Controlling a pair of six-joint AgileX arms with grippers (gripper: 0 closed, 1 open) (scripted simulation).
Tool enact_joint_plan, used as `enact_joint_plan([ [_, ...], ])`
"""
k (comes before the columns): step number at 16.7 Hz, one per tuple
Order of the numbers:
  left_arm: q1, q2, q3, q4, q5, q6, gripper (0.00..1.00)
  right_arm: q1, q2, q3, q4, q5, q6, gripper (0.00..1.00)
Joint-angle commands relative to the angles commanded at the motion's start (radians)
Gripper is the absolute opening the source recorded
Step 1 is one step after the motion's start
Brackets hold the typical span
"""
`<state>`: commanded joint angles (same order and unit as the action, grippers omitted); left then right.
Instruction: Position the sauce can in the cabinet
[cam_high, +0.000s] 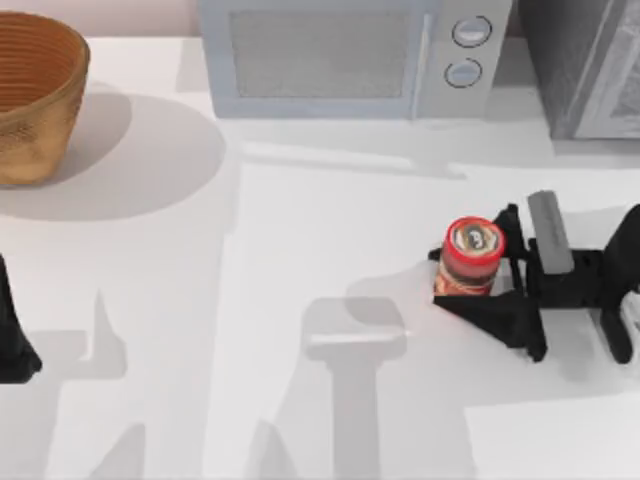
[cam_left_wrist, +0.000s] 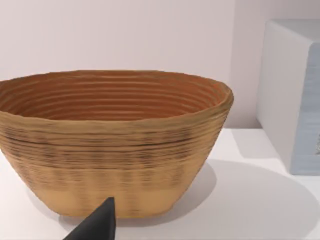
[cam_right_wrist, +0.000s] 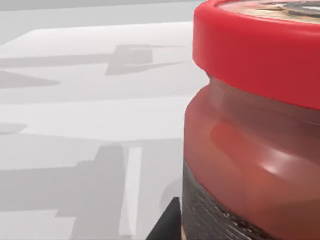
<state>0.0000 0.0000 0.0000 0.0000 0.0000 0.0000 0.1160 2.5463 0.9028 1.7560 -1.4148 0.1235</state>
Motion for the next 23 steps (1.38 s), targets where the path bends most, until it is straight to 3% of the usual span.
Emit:
enact_joint_plan([
  [11,0.0,0.0,0.0,0.0,0.0,0.0,1.0,-0.009,0.027,0.025,-0.037,0.004,0.002,0.0],
  [23,0.0,0.0,0.0,0.0,0.0,0.0,1.0,-0.012,-0.308,-0.025,-0.284,0.012,0.026,0.0],
])
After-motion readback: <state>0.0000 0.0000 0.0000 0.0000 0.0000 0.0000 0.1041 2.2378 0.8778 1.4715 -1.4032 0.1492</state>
